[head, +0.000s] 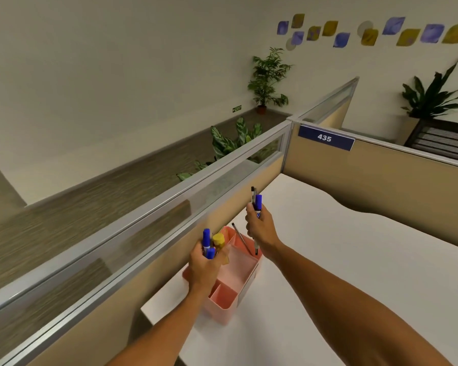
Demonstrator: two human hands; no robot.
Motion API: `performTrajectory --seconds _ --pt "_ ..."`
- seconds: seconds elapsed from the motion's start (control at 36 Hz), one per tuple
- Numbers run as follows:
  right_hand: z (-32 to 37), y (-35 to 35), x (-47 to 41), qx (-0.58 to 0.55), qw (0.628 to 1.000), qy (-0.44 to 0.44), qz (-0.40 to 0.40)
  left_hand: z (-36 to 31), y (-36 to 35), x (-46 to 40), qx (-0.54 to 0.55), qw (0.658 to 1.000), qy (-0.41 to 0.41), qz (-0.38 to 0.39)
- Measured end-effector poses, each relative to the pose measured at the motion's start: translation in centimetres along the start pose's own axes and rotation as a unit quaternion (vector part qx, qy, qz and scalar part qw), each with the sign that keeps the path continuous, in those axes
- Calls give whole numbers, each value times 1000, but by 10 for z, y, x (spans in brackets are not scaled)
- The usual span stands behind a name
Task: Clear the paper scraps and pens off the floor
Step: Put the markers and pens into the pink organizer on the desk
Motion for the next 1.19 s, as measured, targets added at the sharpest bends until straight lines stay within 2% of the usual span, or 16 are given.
performTrajectory --seconds 0.14,0.28,0.61,0.81,0.97,1.06,1.19 --pt "-4 -8 -6 6 1000 12 18 -2 3 0 -17 1000 9 13" --pt "-6 -13 -7 0 1000 16 20 -5 7 -1 23 999 -5 33" --pt "-4 -16 -12 16 1000 23 11 -21 19 -7 64 997 -52 8" --pt "-10 -14 -9 15 999 26 17 -26 34 -11 44 996 -70 -37" --pt "-20 -13 -8 17 1000 13 23 -11 49 -9 8 999 -43 8" --pt "-24 -14 -6 32 999 19 22 -7 56 -7 -8 999 -43 6" --pt "-33 -16 -5 54 998 16 25 -5 63 -9 -75 996 -44 33"
Point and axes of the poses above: each hand's wrist, its own x-axis away from the middle knuckle, its own y-axis out of the back of the hand, z = x × y, the point moved 2 cm from there along -x, towards the middle knuckle, and after that the axes turned 12 degrees about x, right-handed, at the moved point
